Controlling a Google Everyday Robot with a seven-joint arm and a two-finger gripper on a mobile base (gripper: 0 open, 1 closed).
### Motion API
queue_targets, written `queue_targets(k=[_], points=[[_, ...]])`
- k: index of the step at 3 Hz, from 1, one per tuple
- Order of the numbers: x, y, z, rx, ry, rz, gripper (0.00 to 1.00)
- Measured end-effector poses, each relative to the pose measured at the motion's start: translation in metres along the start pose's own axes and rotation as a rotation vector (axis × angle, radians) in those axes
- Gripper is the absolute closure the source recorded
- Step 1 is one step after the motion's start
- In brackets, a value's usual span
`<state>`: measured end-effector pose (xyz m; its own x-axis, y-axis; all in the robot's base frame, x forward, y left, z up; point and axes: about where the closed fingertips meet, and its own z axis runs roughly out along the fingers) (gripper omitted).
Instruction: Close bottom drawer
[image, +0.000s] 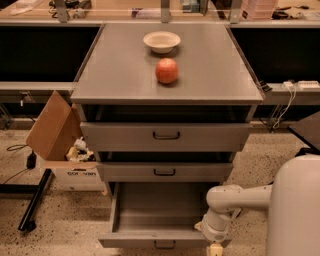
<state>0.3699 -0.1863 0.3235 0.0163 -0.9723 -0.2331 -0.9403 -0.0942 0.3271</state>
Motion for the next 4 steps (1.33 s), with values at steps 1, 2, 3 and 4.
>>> queue_targets(k=[1, 2, 3, 4], points=[[0.013, -0.021, 0.046, -0.013, -0.075, -0.004, 0.18], [0.025, -0.037, 0.094, -0.016, -0.15, -0.038, 0.49], [0.029, -0.046, 0.115, -0.016, -0.166, -0.041, 0.72], [0.028, -0.077, 0.14, 0.053, -0.182, 0.005, 1.0]])
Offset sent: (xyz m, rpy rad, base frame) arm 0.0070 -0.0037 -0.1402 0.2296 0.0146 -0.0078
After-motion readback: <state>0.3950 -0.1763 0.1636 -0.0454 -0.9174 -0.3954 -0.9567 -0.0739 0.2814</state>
